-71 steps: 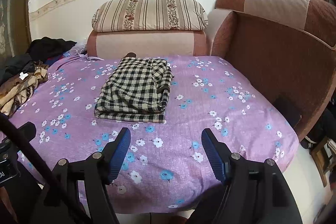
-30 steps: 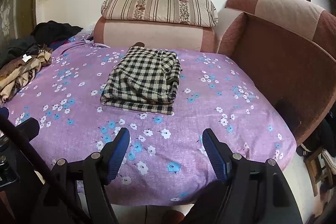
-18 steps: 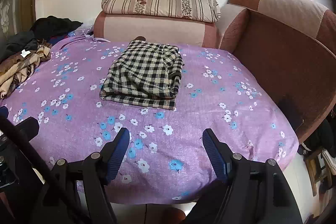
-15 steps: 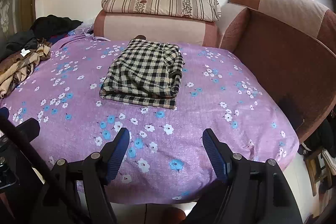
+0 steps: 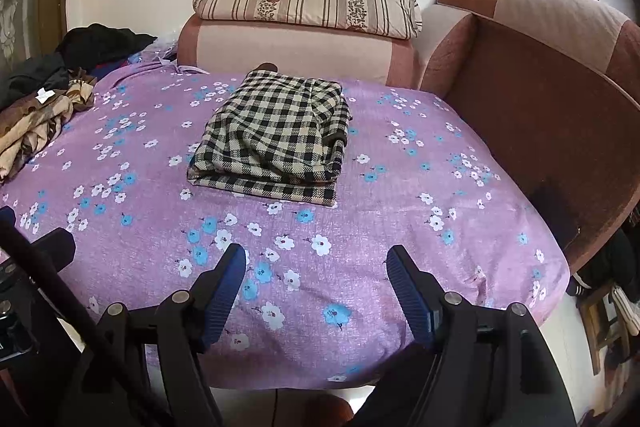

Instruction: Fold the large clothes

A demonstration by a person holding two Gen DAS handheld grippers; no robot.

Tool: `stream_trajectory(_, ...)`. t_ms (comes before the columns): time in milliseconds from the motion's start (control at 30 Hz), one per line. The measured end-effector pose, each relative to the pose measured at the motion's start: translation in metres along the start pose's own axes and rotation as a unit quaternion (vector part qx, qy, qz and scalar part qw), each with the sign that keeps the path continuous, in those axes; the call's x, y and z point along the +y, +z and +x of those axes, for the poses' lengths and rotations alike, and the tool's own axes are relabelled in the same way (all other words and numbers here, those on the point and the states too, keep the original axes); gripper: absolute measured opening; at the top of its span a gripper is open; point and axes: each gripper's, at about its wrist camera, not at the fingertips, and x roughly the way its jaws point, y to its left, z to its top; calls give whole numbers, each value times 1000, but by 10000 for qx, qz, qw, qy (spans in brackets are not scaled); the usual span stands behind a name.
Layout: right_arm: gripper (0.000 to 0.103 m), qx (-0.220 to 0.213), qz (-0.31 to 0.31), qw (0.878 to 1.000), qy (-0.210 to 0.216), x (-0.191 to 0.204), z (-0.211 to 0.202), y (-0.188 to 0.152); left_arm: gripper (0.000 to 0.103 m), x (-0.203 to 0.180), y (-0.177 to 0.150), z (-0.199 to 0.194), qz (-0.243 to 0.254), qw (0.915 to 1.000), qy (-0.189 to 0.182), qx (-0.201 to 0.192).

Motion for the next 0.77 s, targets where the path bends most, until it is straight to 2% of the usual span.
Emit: stream_trajectory(767,78,50,-43,10000,51,4,5,0,103,-4,0,2,9,10000,-31,-3)
